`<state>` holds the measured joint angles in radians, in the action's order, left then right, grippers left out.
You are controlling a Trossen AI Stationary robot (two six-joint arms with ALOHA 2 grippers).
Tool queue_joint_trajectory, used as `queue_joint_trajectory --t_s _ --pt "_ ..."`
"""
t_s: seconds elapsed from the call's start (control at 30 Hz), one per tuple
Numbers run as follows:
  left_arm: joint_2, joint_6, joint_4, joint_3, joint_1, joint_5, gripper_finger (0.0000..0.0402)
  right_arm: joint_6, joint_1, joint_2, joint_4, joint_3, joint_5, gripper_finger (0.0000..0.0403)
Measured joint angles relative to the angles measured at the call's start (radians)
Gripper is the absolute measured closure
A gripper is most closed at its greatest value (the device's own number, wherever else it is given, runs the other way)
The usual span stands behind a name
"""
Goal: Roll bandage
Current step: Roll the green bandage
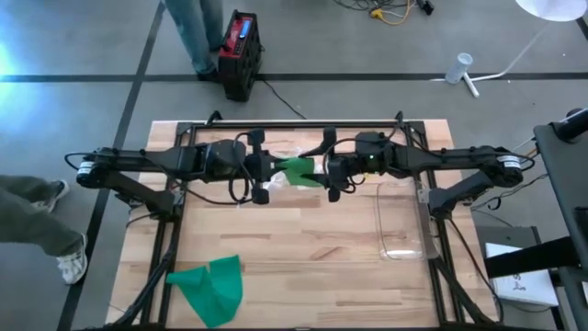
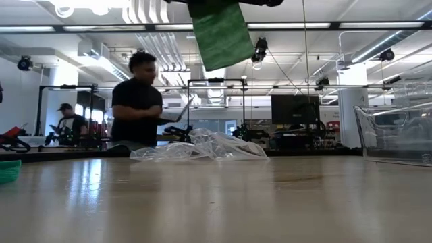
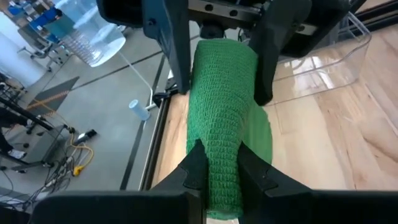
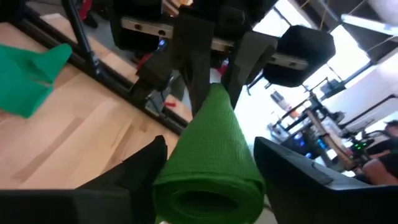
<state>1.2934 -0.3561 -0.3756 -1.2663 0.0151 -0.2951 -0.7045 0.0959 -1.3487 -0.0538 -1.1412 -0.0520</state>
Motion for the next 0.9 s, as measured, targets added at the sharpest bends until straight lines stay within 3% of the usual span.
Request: queue_joint_trajectory --t_s 0.27,0.43,0.73,0.9 --pt "-0.001 0.0 0.009 0.004 0.0 0.012 0.0367 0.022 0.002 0.019 0.033 0.001 0.035 0.0232" --pt "-0.002 -0.005 0.034 0.008 -0.001 0.06 0.0369 0.013 0.001 0.022 0.065 0.0 0.042 0.0247" --pt "-0.01 0.008 0.067 0.008 0.0 0.078 0.0369 0.036 0.002 0.049 0.091 0.001 0.053 0.023" --pt "-0.016 0.01 0.095 0.005 0.0 0.08 0.0368 0.147 0.004 0.068 0.095 0.003 0.035 0.0204"
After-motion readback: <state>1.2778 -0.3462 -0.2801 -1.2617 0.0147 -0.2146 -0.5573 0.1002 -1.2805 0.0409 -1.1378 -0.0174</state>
